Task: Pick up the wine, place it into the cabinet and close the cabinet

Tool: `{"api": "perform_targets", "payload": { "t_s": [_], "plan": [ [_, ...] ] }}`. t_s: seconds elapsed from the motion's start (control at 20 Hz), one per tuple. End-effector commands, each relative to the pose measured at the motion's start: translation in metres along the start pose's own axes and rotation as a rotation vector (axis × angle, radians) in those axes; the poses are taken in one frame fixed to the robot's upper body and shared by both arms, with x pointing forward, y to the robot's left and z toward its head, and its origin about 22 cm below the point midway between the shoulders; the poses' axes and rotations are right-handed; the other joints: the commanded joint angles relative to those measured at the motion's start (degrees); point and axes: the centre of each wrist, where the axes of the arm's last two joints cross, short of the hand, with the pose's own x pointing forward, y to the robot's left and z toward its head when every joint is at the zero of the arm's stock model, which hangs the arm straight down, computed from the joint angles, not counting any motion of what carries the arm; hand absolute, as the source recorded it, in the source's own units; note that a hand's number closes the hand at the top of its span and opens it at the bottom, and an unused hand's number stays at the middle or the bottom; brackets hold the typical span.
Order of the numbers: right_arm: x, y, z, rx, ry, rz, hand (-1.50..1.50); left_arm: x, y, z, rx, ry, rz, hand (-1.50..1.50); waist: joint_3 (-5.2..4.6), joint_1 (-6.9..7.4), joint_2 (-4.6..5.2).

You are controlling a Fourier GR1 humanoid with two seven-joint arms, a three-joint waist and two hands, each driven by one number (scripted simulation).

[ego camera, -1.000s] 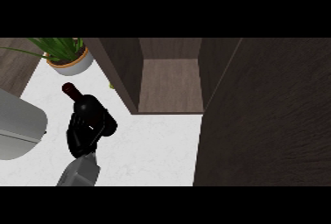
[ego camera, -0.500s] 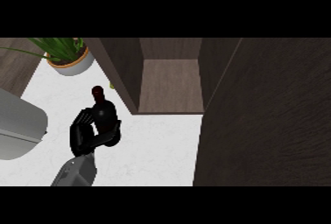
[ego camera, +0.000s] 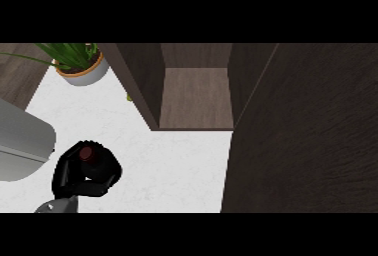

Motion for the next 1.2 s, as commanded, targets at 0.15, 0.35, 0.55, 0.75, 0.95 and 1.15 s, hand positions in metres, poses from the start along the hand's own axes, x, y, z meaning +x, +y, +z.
{"api": "perform_targets", "payload": {
  "t_s": [0.15, 0.35, 0.55, 0.75, 0.95, 1.15],
  "plan": [
    [0.021, 0.006, 0.025, 0.048, -0.033, -0.048, -1.5, 0.037, 0.003, -0.02, -0.021, -0.144, -0.025, 1.5, -0.03, -0.04, 0.0],
    [0.014, 0.003, 0.022, 0.026, -0.037, -0.047, -1.5, 0.071, -0.003, -0.021, -0.082, -0.114, 0.087, 1.5, 0.01, 0.23, -0.02],
    [-0.003, -0.016, 0.019, 0.009, -0.029, -0.053, -1.5, 0.094, -0.049, -0.024, -0.147, -0.084, 0.143, 1.5, 0.12, 0.03, 0.01],
    [-0.002, -0.004, 0.008, 0.024, -0.026, -0.057, -1.5, 0.127, -0.069, -0.031, -0.146, -0.104, 0.1, 1.5, 0.02, 0.18, 0.08],
    [0.013, -0.016, 0.021, 0.049, -0.029, -0.028, -1.5, 0.14, -0.107, -0.027, -0.172, -0.075, 0.098, 1.5, 0.06, -0.21, 0.05],
    [0.006, 0.002, 0.011, 0.022, -0.019, -0.065, -1.5, 0.174, -0.136, -0.04, -0.231, -0.058, 0.148, 1.5, 0.02, -0.18, 0.04]
  ]
}}
